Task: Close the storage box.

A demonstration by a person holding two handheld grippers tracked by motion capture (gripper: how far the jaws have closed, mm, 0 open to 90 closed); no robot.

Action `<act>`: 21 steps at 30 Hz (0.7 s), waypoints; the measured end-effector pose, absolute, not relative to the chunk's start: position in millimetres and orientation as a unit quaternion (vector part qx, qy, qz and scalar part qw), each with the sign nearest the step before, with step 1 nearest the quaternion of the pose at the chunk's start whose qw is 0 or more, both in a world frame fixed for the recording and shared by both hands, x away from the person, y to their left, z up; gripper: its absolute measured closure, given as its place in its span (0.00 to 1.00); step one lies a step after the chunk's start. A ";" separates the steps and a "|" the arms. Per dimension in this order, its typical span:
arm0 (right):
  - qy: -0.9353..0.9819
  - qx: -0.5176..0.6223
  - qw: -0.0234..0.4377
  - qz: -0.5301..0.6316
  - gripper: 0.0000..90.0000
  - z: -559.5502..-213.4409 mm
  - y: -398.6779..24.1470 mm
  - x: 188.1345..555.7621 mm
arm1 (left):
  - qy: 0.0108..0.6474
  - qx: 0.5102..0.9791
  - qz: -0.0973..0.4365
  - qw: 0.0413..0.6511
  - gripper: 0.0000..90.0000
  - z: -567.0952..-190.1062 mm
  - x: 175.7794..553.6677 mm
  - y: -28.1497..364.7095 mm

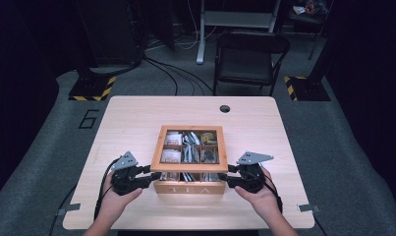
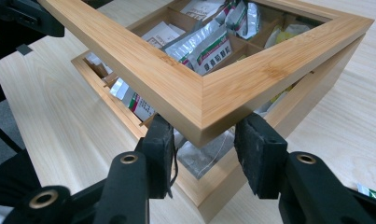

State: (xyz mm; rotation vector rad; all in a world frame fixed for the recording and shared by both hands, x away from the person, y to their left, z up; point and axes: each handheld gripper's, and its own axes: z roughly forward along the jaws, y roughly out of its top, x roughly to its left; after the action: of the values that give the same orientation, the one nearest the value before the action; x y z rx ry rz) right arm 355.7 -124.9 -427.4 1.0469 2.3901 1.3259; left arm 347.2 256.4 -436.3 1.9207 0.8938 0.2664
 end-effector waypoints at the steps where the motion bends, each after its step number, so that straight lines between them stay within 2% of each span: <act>1: 0.812 0.354 0.109 0.451 0.64 -428.3 -124.7 355.5 | 0.367 0.788 0.110 0.482 0.67 -437.0 346.6 256.2; 21: 0.819 0.348 0.119 0.442 0.63 -451.2 -123.6 346.0 | 0.367 0.797 0.108 0.468 0.66 -455.8 337.0 257.6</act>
State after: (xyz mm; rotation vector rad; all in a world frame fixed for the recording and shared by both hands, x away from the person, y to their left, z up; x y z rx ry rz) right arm 346.0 -123.6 -451.2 1.0167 2.3939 1.2919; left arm 337.0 257.6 -455.8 1.9541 0.9003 0.2649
